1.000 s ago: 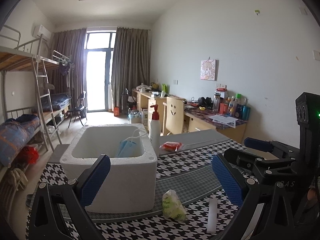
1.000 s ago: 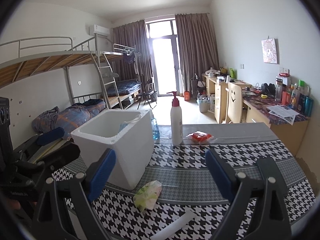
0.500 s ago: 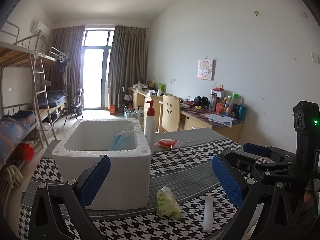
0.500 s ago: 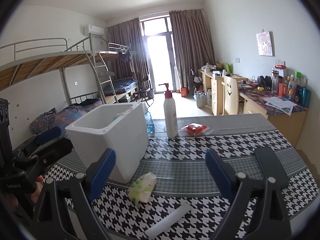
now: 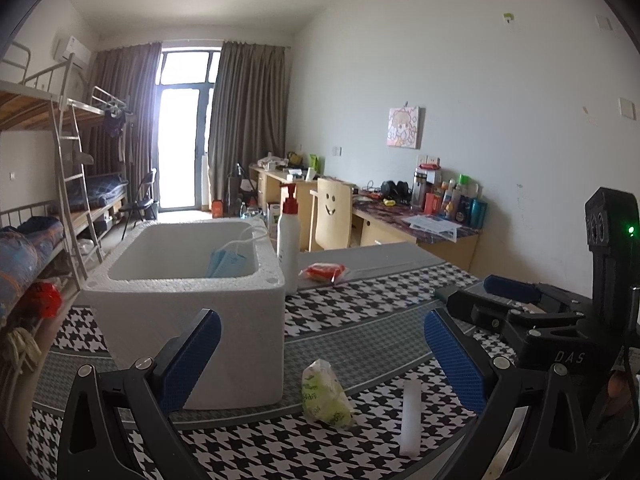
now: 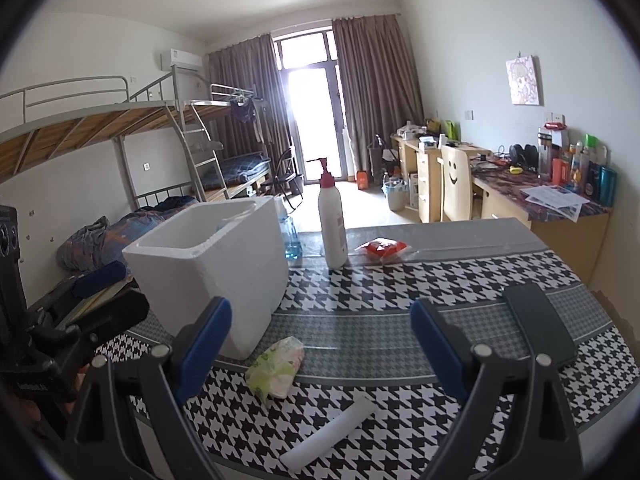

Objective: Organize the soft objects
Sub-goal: 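Move the left tool to the green packet while the right tool approaches the white foam roll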

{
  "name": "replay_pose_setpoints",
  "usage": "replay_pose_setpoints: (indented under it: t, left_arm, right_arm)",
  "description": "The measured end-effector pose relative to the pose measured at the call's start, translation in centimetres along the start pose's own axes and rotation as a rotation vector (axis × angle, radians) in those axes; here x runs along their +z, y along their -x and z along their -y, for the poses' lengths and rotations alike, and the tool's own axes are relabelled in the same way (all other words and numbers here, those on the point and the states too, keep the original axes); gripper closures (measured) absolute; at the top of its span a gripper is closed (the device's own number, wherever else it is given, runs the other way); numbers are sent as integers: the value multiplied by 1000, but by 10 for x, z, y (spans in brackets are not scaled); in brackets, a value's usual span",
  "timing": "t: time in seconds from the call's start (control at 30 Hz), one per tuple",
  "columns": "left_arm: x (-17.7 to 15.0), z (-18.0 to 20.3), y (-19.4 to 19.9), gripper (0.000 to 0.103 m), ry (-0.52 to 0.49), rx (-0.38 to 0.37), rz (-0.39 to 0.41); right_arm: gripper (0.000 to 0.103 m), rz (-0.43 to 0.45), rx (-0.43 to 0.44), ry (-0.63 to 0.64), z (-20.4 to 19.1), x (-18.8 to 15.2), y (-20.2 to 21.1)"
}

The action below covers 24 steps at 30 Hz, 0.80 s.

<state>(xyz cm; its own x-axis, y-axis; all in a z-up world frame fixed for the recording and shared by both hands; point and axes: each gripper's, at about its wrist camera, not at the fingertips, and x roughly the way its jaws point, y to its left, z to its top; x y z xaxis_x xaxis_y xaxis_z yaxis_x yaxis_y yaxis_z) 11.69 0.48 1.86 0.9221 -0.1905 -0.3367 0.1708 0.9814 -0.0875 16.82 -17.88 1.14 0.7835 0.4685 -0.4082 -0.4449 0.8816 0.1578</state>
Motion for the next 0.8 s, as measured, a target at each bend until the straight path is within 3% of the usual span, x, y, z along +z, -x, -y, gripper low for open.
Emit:
replay_pose_setpoints:
  t: [0.8]
  left_arm:
    - [-24, 1, -27, 1, 21, -18, -83]
  right_arm:
    - [10, -81, -25, -27, 12, -22, -13]
